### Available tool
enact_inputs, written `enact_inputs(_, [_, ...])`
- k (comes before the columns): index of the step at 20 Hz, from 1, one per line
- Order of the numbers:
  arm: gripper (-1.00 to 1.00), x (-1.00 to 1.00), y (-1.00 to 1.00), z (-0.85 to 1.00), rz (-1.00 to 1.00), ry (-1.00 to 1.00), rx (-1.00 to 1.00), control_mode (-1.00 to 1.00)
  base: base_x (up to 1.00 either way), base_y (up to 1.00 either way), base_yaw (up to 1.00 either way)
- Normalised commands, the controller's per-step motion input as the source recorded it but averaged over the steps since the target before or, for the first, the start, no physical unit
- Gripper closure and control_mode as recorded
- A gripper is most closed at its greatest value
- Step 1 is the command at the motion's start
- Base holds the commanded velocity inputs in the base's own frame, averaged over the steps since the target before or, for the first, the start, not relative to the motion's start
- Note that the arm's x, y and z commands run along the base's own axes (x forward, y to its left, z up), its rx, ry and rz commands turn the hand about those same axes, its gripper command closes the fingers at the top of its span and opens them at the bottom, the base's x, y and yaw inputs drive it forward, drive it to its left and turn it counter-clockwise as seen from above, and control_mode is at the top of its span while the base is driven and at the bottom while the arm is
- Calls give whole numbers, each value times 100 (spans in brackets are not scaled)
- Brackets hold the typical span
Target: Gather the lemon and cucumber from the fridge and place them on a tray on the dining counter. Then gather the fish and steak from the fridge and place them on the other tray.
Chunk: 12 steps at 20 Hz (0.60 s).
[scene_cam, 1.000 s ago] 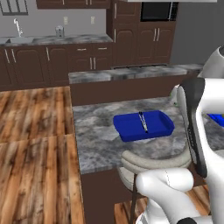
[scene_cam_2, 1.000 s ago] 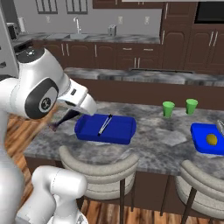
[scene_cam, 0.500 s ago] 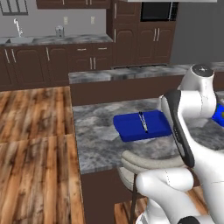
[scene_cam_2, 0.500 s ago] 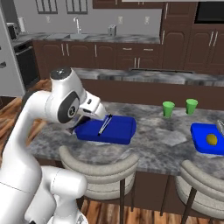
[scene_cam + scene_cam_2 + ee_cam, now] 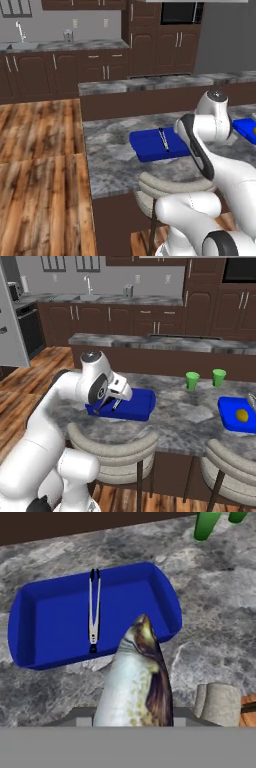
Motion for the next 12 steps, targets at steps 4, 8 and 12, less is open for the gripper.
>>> enact_inputs(4, [100, 51, -35, -49, 0, 5, 0, -100, 0, 0, 0])
enact_inputs(8, [100, 55, -25, -32, 0, 5, 0, -100, 0, 0, 0])
enact_inputs(12, [100, 62, -12, -19, 0, 7, 0, -100, 0, 0, 0])
